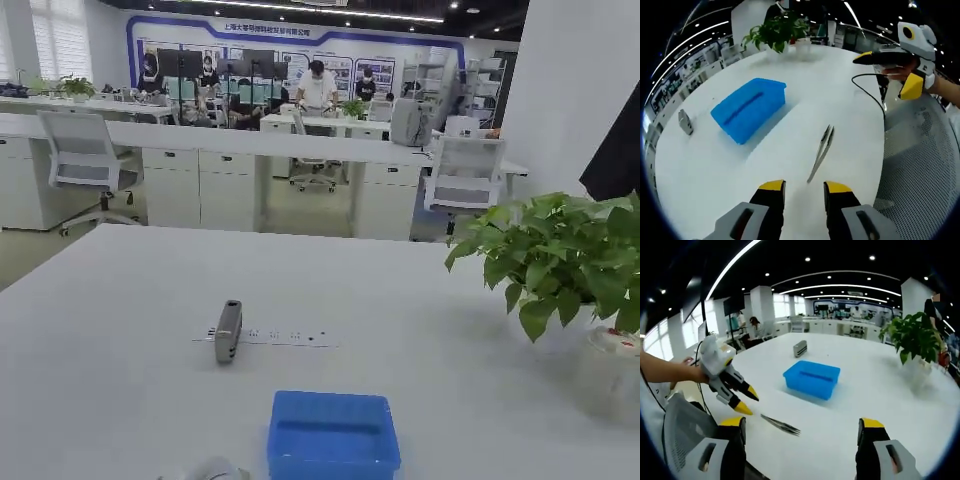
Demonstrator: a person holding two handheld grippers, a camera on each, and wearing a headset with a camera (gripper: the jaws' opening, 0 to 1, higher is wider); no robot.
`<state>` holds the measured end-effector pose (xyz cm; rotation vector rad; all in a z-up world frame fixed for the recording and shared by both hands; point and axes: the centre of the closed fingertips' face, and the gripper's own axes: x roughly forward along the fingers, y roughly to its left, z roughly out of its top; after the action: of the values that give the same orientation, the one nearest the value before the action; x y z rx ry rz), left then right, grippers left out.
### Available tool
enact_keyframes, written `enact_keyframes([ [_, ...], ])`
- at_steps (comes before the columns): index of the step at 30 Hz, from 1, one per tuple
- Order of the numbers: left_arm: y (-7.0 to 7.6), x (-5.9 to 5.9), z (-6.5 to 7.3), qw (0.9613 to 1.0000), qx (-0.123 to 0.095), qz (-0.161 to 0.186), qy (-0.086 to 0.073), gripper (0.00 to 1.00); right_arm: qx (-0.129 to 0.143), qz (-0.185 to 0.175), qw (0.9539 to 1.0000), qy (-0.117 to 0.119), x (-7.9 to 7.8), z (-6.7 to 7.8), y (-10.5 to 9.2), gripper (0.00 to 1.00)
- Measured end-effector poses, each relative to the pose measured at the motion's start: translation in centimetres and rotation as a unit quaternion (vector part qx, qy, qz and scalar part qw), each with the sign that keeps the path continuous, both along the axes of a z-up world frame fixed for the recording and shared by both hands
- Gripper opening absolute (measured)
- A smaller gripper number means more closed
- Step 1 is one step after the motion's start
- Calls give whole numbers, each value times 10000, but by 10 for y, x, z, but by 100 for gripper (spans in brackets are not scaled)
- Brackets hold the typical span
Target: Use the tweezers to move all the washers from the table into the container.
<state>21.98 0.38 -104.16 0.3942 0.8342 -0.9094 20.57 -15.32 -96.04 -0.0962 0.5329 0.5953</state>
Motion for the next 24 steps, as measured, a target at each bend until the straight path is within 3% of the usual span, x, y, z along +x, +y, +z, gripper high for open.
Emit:
enact_keyframes([
  [2, 6, -5, 7, 9995, -183, 251, 53, 40, -18, -45, 10000, -45, 1, -1, -1, 96],
  [4, 14, -6, 19, 9971, -388, 634, -188, 48, -14, -64, 10000, -2, 1, -3, -2, 99],
  [7, 30, -14, 39, 9882, -765, 1274, -359, 56, 28, -73, 10000, 15, 2, -3, -1, 99],
  [11, 48, -22, 58, 9781, -902, 1787, -571, 65, -8, -68, 10000, 13, 4, -5, -1, 99],
  [13, 56, -25, 68, 9698, -1019, 2105, -688, 70, 7, -82, 10000, 18, 5, -5, -2, 99],
  [16, 69, -29, 84, 9567, -1051, 2509, -1034, 80, 96, -111, 9999, 42, 5, -5, -3, 99],
  [17, 71, -29, 86, 9547, -1055, 2556, -1097, 80, 113, -125, 9998, 41, 5, -5, -3, 99],
  [18, 78, -28, 91, 9464, -1065, 2752, -1312, 82, 118, -129, 9998, 47, 5, -5, -3, 99],
  [19, 82, -28, 92, 9419, -1071, 2861, -1397, 85, 128, -139, 9998, 56, 5, -5, -4, 99],
  [22, 92, -31, 90, 9300, -1140, 3173, -1464, 90, 162, -164, 9997, 74, 5, -6, -5, 99],
  [23, 94, -31, 89, 9281, -1128, 3222, -1483, 93, 172, -170, 9997, 66, 5, -5, -5, 99],
  [24, 98, -32, 89, 9232, -1099, 3345, -1543, 96, 185, -176, 9997, 68, 6, -5, -5, 99],
])
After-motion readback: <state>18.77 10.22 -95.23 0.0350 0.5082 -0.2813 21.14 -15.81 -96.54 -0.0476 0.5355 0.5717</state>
